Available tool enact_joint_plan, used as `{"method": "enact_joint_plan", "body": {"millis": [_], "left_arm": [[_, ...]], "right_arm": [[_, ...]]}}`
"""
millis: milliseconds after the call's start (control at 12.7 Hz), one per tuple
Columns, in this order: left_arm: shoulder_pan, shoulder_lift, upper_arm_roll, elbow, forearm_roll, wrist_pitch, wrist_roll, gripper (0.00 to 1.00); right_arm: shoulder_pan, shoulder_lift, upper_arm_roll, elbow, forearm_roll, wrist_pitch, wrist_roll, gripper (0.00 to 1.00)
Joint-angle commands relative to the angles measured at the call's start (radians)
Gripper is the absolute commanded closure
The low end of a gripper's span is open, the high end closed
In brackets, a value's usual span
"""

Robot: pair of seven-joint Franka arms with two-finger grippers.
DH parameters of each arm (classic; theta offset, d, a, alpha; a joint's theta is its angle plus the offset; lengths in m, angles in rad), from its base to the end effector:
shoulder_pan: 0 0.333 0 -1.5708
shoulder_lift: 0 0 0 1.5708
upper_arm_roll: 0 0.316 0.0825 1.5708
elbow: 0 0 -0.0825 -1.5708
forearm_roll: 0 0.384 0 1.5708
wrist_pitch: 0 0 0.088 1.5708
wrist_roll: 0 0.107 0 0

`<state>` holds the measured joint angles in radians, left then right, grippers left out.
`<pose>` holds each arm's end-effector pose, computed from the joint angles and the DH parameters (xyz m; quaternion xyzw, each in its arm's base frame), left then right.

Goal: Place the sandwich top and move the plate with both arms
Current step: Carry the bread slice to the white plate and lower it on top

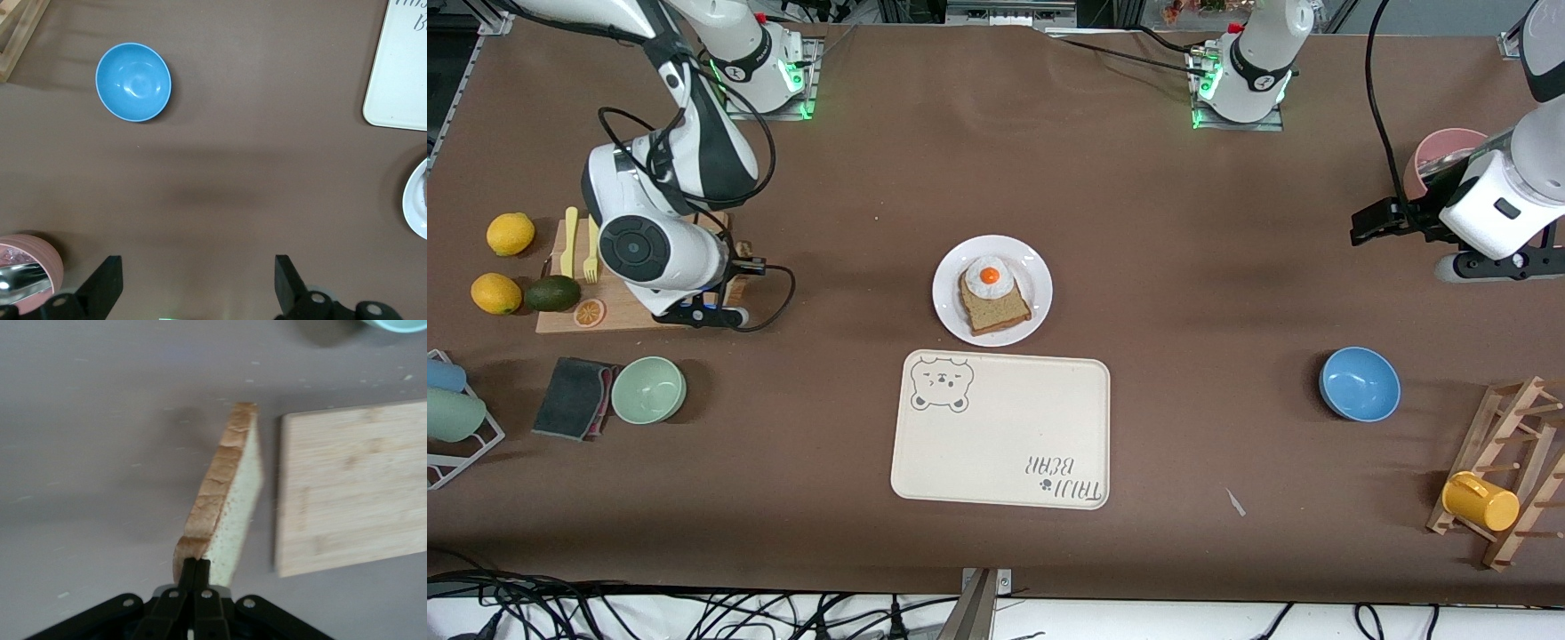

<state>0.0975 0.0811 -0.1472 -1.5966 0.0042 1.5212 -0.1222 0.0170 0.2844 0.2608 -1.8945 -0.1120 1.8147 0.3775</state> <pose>0.5680 -0.0248 0.5634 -0.9963 -0.0358 0.0778 0.0028 0.5566 0.1429 0.3352 0.9841 -0.0247 -0.1614 0.0703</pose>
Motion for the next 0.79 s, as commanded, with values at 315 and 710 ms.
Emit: {"method": "enact_joint_plan", "body": {"millis": [315,710], "left_arm": [[0.004,-0.021,0.003,-0.022,-0.012,0.010,0.021,0.00],[0.004,-0.017,0.003,-0.022,-0.010,0.010,0.021,0.00]], "right_arm": [[0.217,0.064,0.118,0.246,0.117,-0.049,0.507,1.00],[0.370,0.228,0.114,0.452,0.107,-0.020,0.742,1.00]]}}
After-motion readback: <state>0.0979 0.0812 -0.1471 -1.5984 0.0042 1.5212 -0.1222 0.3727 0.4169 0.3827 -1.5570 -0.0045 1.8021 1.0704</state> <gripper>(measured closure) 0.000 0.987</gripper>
